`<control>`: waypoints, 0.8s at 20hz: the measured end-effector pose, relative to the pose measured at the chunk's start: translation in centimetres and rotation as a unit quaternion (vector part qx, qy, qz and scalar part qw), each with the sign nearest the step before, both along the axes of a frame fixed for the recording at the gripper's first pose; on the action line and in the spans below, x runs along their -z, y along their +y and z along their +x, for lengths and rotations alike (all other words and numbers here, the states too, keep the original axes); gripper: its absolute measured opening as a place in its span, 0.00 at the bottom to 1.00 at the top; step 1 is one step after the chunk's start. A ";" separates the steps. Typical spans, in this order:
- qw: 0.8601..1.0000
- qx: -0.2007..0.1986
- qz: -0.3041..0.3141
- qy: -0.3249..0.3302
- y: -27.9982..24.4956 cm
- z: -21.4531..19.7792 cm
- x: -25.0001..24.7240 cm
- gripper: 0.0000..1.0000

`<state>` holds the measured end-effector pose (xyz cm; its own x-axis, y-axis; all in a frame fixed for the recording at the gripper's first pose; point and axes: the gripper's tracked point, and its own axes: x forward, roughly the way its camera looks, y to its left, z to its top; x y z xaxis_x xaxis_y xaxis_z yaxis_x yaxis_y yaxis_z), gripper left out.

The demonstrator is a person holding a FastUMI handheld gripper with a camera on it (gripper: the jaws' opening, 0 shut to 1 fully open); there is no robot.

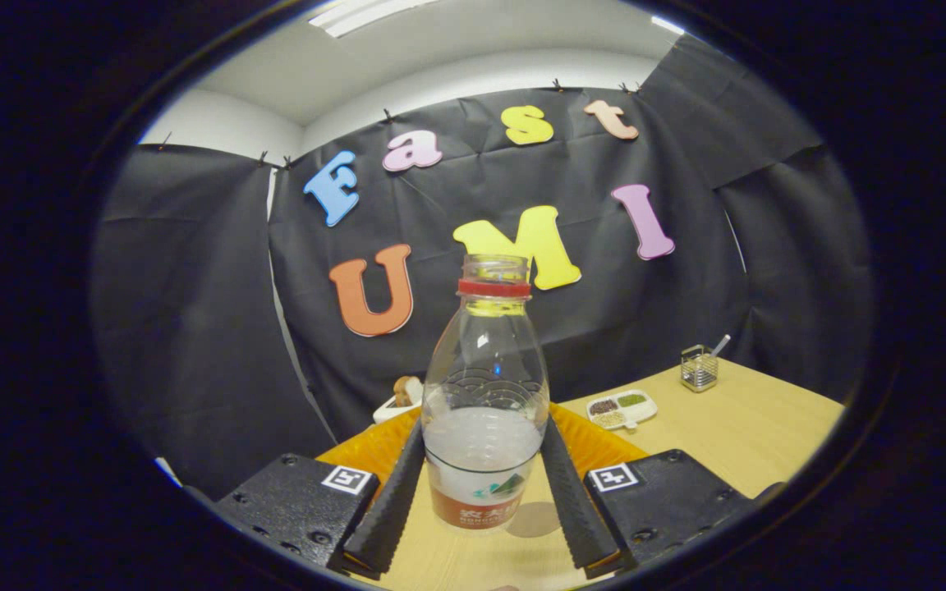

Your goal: Take the bottle from table, then pour the juice into the cup, finally place the bottle on the coaster

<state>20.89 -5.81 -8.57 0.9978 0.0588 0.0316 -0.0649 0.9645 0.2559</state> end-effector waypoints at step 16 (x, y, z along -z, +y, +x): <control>0.991 0.035 -0.125 0.042 2.4 8.8 13.2 0.82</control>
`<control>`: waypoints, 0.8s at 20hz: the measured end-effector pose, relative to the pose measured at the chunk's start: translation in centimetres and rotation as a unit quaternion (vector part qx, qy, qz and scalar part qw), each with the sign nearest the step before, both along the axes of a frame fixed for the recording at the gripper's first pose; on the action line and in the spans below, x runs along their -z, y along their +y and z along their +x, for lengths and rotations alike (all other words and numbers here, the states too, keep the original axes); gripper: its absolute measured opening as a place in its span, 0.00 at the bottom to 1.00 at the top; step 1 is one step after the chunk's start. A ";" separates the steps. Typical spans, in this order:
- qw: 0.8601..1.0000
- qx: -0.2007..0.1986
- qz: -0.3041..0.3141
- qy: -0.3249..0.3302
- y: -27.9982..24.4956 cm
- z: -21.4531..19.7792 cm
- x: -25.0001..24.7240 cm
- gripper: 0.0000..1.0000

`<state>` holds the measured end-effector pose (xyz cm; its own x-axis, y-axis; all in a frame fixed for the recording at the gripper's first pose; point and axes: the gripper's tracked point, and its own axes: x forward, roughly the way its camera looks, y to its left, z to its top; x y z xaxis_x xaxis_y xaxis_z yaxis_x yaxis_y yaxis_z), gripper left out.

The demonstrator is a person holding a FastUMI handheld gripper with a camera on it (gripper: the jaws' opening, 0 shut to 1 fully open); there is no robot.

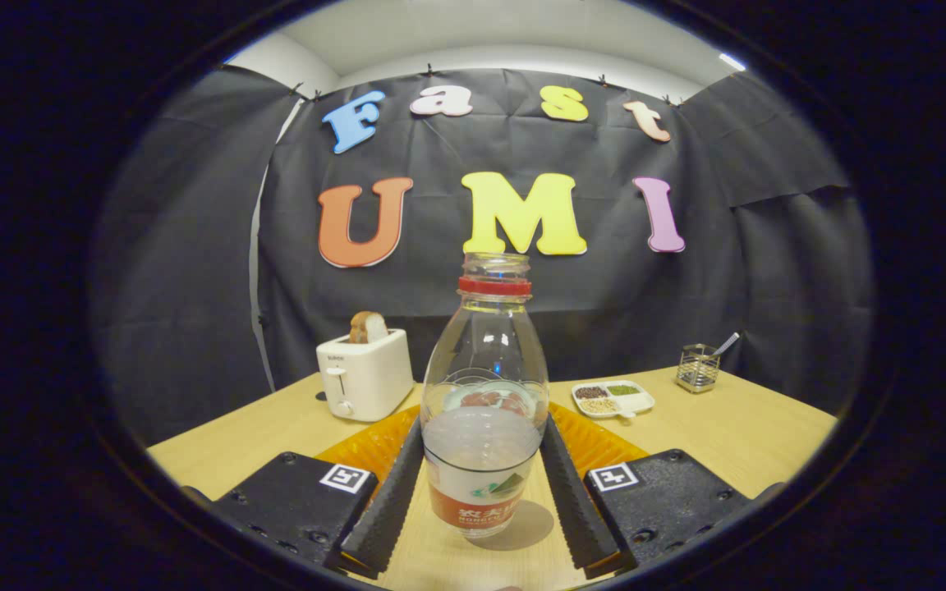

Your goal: Take the bottle from table, then pour the juice into the cup, finally place the bottle on the coaster

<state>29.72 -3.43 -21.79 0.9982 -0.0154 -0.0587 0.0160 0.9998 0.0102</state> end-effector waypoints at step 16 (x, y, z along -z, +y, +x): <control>0.999 0.028 0.007 -0.015 -2.7 2.2 4.3 0.86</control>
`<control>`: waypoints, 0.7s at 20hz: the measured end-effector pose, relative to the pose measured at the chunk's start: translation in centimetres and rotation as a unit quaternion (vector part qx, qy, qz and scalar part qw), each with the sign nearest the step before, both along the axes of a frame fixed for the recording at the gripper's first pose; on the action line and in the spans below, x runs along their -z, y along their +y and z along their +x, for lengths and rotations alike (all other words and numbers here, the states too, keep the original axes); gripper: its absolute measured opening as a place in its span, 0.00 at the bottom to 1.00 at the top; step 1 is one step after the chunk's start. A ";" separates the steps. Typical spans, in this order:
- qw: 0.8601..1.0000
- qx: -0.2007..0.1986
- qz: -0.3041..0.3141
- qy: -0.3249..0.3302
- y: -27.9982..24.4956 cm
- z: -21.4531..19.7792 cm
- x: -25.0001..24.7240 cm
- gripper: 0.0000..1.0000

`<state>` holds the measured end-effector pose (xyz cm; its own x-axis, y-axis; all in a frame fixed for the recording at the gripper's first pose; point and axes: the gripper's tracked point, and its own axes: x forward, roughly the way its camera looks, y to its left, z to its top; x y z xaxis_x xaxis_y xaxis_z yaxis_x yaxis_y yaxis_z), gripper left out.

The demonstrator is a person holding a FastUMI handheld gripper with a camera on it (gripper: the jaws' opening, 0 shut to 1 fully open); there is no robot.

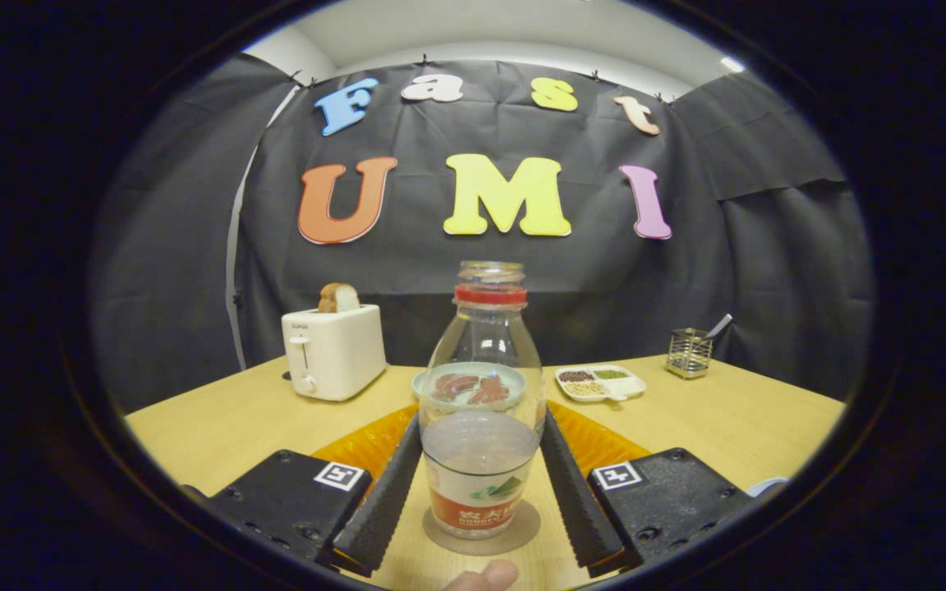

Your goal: Take the bottle from table, then pour the juice into the cup, finally place the bottle on the coaster

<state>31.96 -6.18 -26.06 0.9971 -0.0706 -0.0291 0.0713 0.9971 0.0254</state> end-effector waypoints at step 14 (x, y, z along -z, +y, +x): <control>0.999 -0.017 -0.039 -0.005 3.4 -7.9 -7.7 0.97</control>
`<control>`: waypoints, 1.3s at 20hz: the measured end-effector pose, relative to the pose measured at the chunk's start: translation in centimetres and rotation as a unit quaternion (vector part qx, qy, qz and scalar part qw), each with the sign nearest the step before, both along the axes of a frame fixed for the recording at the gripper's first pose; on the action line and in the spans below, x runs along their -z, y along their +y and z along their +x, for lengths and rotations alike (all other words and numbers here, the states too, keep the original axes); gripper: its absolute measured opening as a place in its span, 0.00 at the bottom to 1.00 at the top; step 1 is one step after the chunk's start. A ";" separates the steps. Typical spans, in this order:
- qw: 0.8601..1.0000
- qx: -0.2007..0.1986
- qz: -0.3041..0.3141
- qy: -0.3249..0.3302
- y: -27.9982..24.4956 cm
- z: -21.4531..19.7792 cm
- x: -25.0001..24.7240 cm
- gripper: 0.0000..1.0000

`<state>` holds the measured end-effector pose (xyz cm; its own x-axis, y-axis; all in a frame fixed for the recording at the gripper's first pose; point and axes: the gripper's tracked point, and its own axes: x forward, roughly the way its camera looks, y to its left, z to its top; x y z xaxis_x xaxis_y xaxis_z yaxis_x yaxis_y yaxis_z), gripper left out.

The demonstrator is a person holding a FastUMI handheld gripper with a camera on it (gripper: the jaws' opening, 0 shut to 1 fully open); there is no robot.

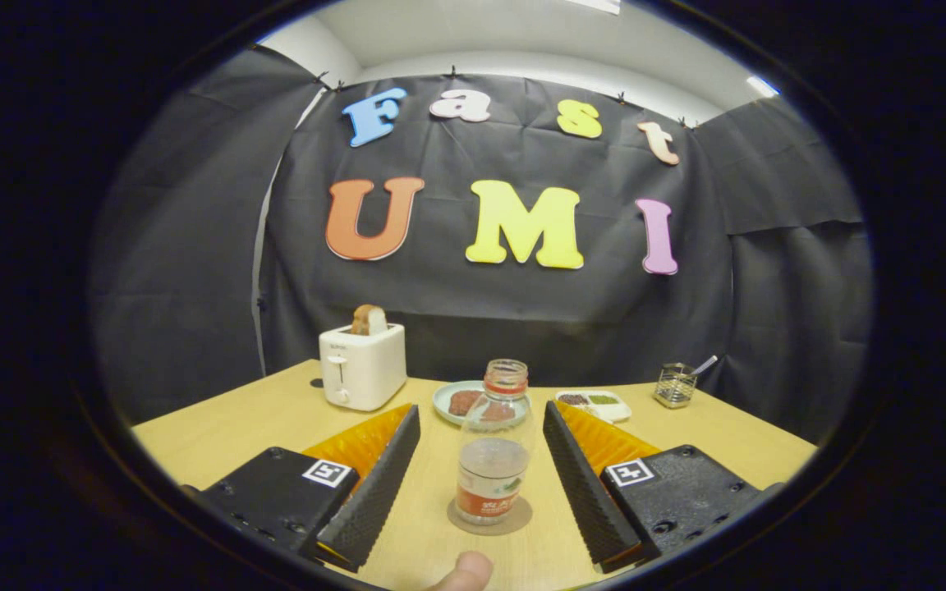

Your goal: Take the bottle from table, then pour the juice into the cup, finally place the bottle on the coaster

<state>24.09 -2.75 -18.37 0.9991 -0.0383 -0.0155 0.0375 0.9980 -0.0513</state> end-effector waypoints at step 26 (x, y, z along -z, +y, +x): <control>1.000 0.007 0.006 -0.013 -4.7 -25.9 -14.0 1.00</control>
